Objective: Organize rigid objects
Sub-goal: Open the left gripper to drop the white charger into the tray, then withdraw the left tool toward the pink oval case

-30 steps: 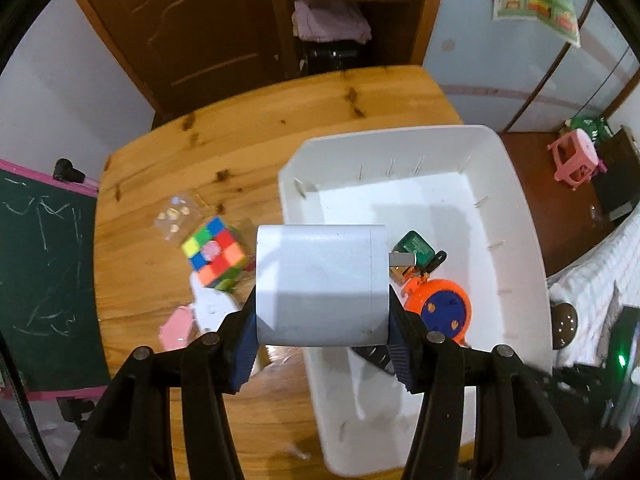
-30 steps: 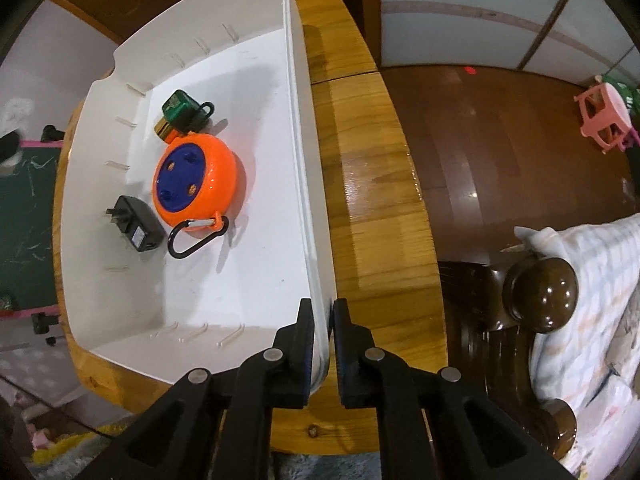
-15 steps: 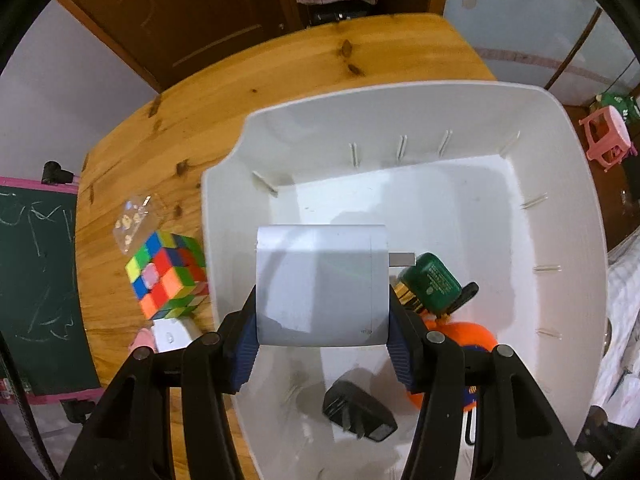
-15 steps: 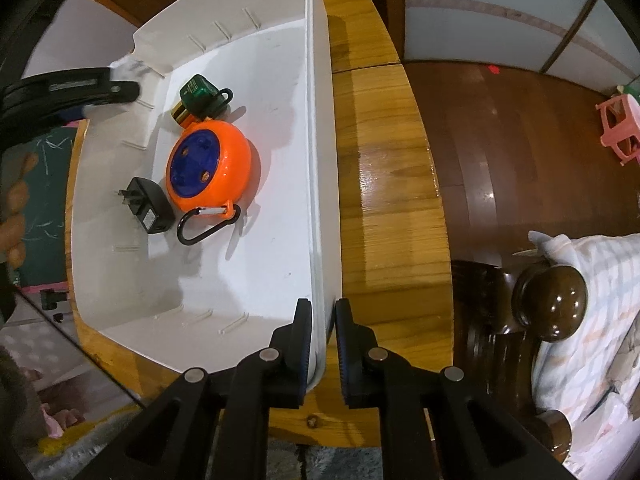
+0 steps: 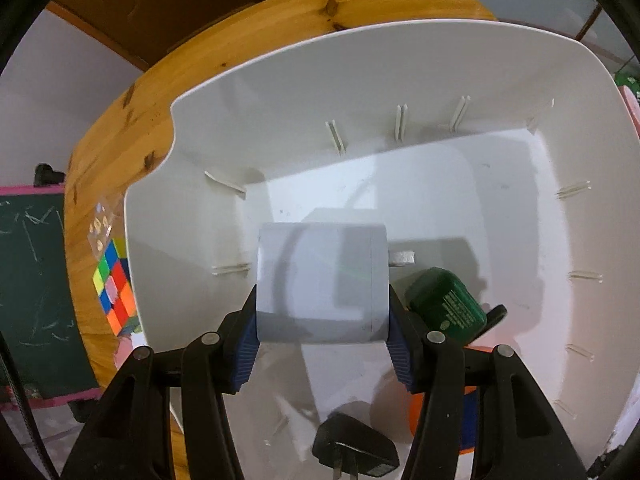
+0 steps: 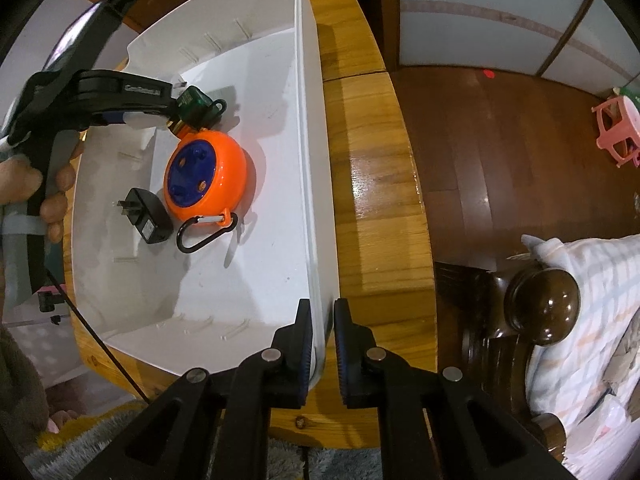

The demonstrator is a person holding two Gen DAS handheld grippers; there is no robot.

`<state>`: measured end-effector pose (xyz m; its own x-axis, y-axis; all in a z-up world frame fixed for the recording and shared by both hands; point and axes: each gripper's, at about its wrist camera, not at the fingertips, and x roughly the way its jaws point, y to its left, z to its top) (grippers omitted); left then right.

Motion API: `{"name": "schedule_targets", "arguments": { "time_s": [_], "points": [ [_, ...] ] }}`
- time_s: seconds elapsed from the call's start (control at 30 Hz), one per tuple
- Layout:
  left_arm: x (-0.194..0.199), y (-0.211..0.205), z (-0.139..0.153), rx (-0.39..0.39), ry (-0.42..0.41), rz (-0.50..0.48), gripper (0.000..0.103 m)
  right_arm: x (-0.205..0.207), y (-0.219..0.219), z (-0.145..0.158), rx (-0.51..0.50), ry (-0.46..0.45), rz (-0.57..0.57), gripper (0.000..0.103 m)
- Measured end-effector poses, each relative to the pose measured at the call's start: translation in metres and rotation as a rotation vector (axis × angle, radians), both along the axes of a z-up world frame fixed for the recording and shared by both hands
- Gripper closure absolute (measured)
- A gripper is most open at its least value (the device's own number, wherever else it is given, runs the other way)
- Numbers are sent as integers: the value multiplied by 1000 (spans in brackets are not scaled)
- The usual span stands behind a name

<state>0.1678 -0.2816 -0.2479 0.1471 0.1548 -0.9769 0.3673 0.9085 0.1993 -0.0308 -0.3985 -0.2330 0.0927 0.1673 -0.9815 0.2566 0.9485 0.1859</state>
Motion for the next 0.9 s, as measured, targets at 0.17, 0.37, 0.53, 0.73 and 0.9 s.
{"name": "schedule_targets", "arguments": {
  "time_s": [0.17, 0.37, 0.53, 0.73, 0.9],
  "points": [
    [6, 2, 5, -23, -14, 23, 21, 1, -1, -1, -2, 6, -1, 93],
    [2, 2, 17, -37, -38, 5, 12, 2, -2, -2, -8, 13, -3, 93],
    [-12, 3, 37, -51, -61, -38, 12, 3, -4, -4, -2, 21, -18, 94],
    [-36, 18, 76, -79, -106, -84, 12, 4, -7, -6, 3, 25, -31, 95],
    [-51, 39, 106, -101, -132, -64, 12, 5, -8, -7, 4, 30, -43, 95]
  ]
}}
